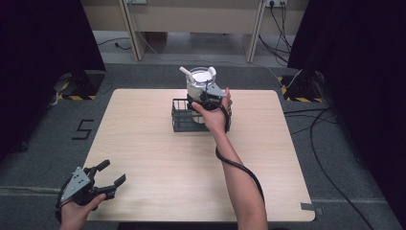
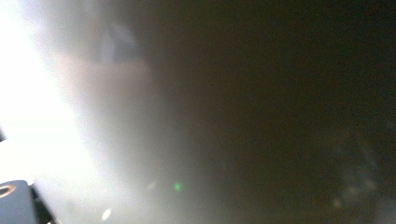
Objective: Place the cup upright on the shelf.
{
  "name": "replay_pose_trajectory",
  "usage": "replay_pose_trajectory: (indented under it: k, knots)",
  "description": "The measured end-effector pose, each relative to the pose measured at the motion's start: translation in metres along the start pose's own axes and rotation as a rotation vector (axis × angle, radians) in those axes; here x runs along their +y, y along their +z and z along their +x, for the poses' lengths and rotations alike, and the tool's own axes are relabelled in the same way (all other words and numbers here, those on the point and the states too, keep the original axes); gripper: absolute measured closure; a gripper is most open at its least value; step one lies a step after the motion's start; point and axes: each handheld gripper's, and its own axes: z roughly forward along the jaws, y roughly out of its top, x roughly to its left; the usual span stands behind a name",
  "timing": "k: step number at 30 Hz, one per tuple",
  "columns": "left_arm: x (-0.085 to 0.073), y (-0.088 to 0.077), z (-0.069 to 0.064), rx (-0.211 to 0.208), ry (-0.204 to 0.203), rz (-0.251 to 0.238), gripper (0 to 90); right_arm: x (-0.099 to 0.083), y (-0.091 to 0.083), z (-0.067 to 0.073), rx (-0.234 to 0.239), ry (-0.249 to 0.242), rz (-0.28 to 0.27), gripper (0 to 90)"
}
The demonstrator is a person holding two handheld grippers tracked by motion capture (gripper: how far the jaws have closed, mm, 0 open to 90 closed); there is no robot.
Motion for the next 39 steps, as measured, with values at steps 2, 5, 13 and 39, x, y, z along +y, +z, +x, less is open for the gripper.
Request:
replay_pose_trajectory:
  k: [2, 5, 13, 39]
  knots:
    - [0.000, 0.000, 0.000, -0.001, 0.000, 0.000, 14.6, -0.001, -0.002, 0.000, 0.001, 0.013, -0.003, 3.2]
    - [0.000, 0.000, 0.000, -0.001, 0.002, 0.000, 14.6, -0.004, -0.004, -0.001, 0.000, 0.016, 0.001, 3.2]
    - [0.000, 0.000, 0.000, -0.002, 0.005, 0.000, 14.5, -0.008, -0.012, 0.001, 0.001, 0.009, 0.007, 2.9]
    - [0.000, 0.000, -0.001, 0.000, 0.006, 0.000, 14.5, -0.019, -0.052, -0.006, -0.002, 0.022, 0.007, 7.7]
